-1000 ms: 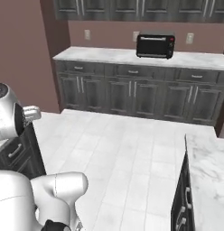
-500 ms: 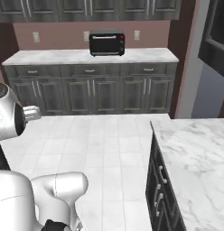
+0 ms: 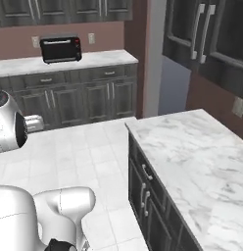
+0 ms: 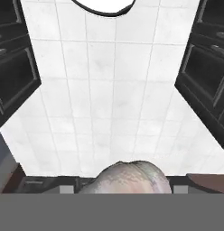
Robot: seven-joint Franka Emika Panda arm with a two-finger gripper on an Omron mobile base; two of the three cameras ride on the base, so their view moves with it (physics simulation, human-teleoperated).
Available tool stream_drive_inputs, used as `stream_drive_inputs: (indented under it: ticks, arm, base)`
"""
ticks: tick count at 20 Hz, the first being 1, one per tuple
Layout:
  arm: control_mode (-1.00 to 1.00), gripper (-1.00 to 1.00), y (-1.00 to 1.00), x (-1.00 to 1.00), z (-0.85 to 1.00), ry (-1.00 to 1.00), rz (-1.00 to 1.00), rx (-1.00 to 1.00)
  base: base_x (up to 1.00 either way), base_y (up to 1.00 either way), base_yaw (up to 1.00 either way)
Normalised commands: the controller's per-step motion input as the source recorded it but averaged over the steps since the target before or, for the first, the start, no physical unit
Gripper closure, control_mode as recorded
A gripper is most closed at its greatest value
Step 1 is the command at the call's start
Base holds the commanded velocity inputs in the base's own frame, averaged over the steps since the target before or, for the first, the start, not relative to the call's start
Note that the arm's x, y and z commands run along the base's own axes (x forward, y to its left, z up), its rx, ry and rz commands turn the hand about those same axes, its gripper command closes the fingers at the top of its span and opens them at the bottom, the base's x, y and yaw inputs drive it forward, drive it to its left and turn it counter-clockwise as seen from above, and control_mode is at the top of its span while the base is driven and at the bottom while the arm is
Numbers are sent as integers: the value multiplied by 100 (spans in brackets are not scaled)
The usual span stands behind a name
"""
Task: Turn on the sink faucet. Then move the garlic from the counter to the sink. Turn off the sink. Move the vegetable from the sink to the pot next to the stove. Finally move the pot to the rear left burner.
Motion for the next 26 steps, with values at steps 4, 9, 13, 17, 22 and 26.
stream_drive_inputs:
  ticks: [4,9,13,17,22,26]
  arm:
    - [100,100,0,0,0,0,0,0]
    - [100,100,0,0,0,0,0,0]
    - [100,100,0,0,0,0,0,0]
    - [100,100,0,0,0,0,0,0]
    - [100,100,0,0,0,0,0,0]
    - [100,100,0,0,0,0,0,0]
  base:
    - [-14,3,-48]
    - [-31,0,-47]
    - [-30,-3,-46]
    - [-7,-22,-43]
    - [-1,-54,-38]
    - [0,-66,-39]
